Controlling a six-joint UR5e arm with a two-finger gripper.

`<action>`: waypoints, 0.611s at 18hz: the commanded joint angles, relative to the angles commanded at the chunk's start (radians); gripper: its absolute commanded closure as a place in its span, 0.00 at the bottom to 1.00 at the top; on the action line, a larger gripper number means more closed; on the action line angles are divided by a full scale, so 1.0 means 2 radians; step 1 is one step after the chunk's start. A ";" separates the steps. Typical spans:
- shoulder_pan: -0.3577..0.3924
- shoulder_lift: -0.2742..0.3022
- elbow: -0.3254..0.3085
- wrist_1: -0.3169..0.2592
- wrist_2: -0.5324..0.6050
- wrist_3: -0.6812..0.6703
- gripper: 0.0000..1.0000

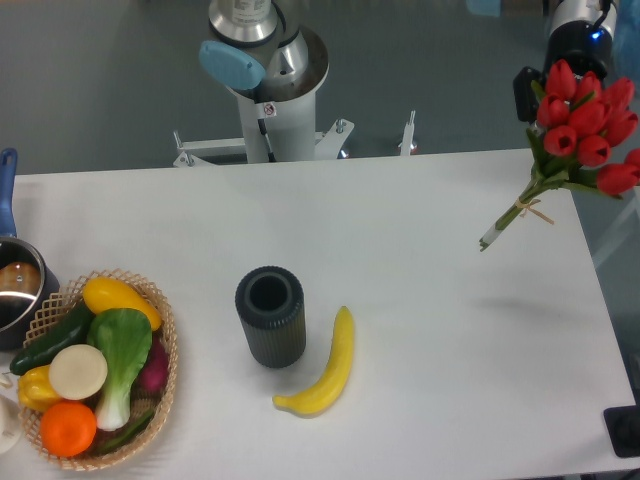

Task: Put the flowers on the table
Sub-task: 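Hold the red tulip bouquet by its stems in the gripper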

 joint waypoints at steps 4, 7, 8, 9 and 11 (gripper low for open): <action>0.004 0.002 -0.003 0.000 0.000 -0.002 0.52; 0.010 0.007 -0.005 -0.001 0.001 -0.004 0.52; 0.010 0.008 -0.005 -0.001 0.002 -0.004 0.52; 0.010 0.011 -0.005 -0.001 0.003 -0.004 0.52; 0.019 0.022 -0.010 -0.002 0.017 -0.005 0.52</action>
